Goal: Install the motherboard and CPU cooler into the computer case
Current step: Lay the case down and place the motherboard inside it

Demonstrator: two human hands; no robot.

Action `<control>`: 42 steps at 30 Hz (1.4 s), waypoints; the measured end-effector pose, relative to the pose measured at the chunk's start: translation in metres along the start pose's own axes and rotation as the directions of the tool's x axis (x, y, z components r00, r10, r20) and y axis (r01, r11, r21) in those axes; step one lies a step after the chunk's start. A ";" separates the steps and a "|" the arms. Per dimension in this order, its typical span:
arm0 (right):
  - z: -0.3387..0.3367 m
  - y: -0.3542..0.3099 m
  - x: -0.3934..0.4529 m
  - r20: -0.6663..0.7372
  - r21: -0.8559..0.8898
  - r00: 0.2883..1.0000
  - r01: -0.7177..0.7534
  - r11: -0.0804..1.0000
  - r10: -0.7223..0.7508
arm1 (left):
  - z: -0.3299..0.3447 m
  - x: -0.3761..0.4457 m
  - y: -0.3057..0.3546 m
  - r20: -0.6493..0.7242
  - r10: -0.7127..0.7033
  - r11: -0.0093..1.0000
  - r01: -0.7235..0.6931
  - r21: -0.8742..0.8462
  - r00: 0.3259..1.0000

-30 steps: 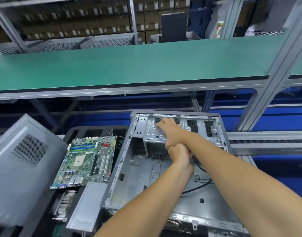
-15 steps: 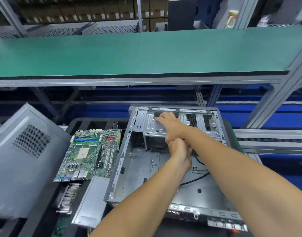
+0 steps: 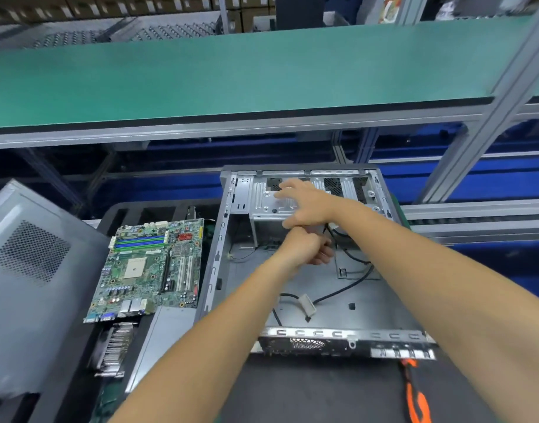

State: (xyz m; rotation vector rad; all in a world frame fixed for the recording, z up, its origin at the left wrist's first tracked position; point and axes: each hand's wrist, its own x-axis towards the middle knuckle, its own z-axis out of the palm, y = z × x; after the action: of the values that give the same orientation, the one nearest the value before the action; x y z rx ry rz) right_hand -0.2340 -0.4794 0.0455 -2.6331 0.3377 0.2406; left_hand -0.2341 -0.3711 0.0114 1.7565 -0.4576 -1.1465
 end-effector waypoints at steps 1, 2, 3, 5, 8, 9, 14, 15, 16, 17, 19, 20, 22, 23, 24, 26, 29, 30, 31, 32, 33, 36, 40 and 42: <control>-0.001 0.001 -0.006 -0.033 0.025 0.999 -0.015 1.000 0.016 | -0.008 -0.003 -0.002 -0.027 0.039 0.993 -0.035 0.117 0.999; -0.002 0.003 -0.012 -0.074 0.035 0.997 -0.029 0.999 0.031 | -0.017 -0.004 -0.007 -0.047 0.073 0.978 -0.062 0.201 0.996; -0.003 0.004 -0.020 -0.126 0.044 0.991 -0.038 0.998 0.043 | -0.026 -0.006 -0.010 -0.066 0.097 0.948 -0.072 0.309 0.993; -0.002 0.007 -0.035 -0.256 0.094 0.965 -0.042 0.995 0.064 | -0.038 -0.009 -0.021 -0.068 0.142 0.826 -0.080 0.557 0.988; 0.002 0.008 -0.065 -0.427 0.225 0.899 0.004 0.974 0.095 | -0.047 -0.017 -0.037 -0.057 0.151 0.624 -0.050 0.780 0.987; 0.005 0.007 -0.075 -0.465 0.242 0.880 0.017 0.970 0.100 | -0.047 -0.020 -0.043 -0.045 0.144 0.570 -0.046 0.820 0.988; 0.031 0.010 -0.109 -0.426 0.334 0.879 -0.069 0.940 0.216 | -0.037 -0.029 -0.055 0.000 0.097 0.411 -0.040 0.911 0.995; 0.039 0.011 -0.113 -0.372 0.308 0.903 -0.098 0.946 0.215 | -0.036 -0.028 -0.057 -0.004 0.099 0.408 -0.037 0.912 0.995; 0.047 0.012 -0.116 -0.313 0.261 0.927 -0.127 0.957 0.208 | -0.035 -0.028 -0.057 -0.007 0.097 0.402 -0.033 0.915 0.995; 0.056 0.014 -0.119 -0.254 0.206 0.945 -0.154 0.966 0.205 | -0.035 -0.027 -0.058 -0.005 0.095 0.394 -0.033 0.918 0.995; 0.071 0.017 -0.126 -0.164 0.124 0.963 -0.196 0.973 0.215 | -0.036 -0.027 -0.059 -0.010 0.093 0.377 -0.026 0.926 0.996; 0.075 0.020 -0.129 -0.141 0.092 0.964 -0.212 0.973 0.224 | -0.037 -0.028 -0.059 -0.018 0.096 0.373 -0.019 0.928 0.995; 0.078 0.025 -0.134 -0.121 0.045 0.961 -0.246 0.968 0.250 | -0.039 -0.029 -0.058 -0.027 0.096 0.358 -0.009 0.934 0.995; 0.077 0.028 -0.135 -0.117 0.023 0.957 -0.266 0.964 0.267 | -0.039 -0.030 -0.058 -0.027 0.090 0.350 -0.007 0.937 0.996; 0.076 0.031 -0.135 -0.112 -0.009 0.951 -0.291 0.957 0.288 | -0.039 -0.030 -0.058 -0.027 0.079 0.347 -0.003 0.938 0.997; 0.077 0.035 -0.135 -0.108 -0.111 0.941 -0.333 0.936 0.322 | -0.038 -0.030 -0.060 -0.018 0.045 0.353 0.002 0.936 0.999; 0.079 0.038 -0.130 -0.145 -0.232 0.933 -0.354 0.906 0.328 | -0.038 -0.028 -0.063 0.017 -0.024 0.355 -0.007 0.935 1.000; 0.079 0.039 -0.129 -0.157 -0.254 0.931 -0.361 0.897 0.330 | -0.038 -0.028 -0.063 0.032 -0.050 0.357 -0.013 0.934 0.998; 0.079 0.040 -0.128 -0.162 -0.271 0.930 -0.363 0.892 0.329 | -0.037 -0.029 -0.064 0.054 -0.077 0.358 -0.023 0.933 0.996; 0.078 0.040 -0.127 -0.165 -0.283 0.931 -0.361 0.888 0.326 | -0.036 -0.030 -0.065 0.082 -0.104 0.356 -0.040 0.934 0.991; 0.078 0.041 -0.126 -0.171 -0.294 0.932 -0.358 0.886 0.320 | -0.034 -0.031 -0.065 0.115 -0.124 0.352 -0.064 0.934 0.986; 0.076 0.046 -0.127 -0.198 -0.316 0.932 -0.355 0.880 0.305 | -0.026 -0.036 -0.067 0.198 -0.143 0.373 -0.132 0.918 0.970; 0.074 0.051 -0.133 -0.213 -0.317 0.930 -0.356 0.879 0.300 | -0.015 -0.045 -0.064 0.297 -0.130 0.449 -0.211 0.868 0.946; 0.072 0.049 -0.135 -0.242 -0.297 0.930 -0.342 0.892 0.276 | -0.015 -0.048 -0.062 0.295 -0.106 0.488 -0.209 0.847 0.949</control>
State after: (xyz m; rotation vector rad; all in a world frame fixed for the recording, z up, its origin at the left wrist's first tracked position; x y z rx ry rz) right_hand -0.3841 -0.4613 -0.0081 -2.9359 0.8591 0.1532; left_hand -0.2563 -0.2994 -0.0166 2.3851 -1.5205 -1.2398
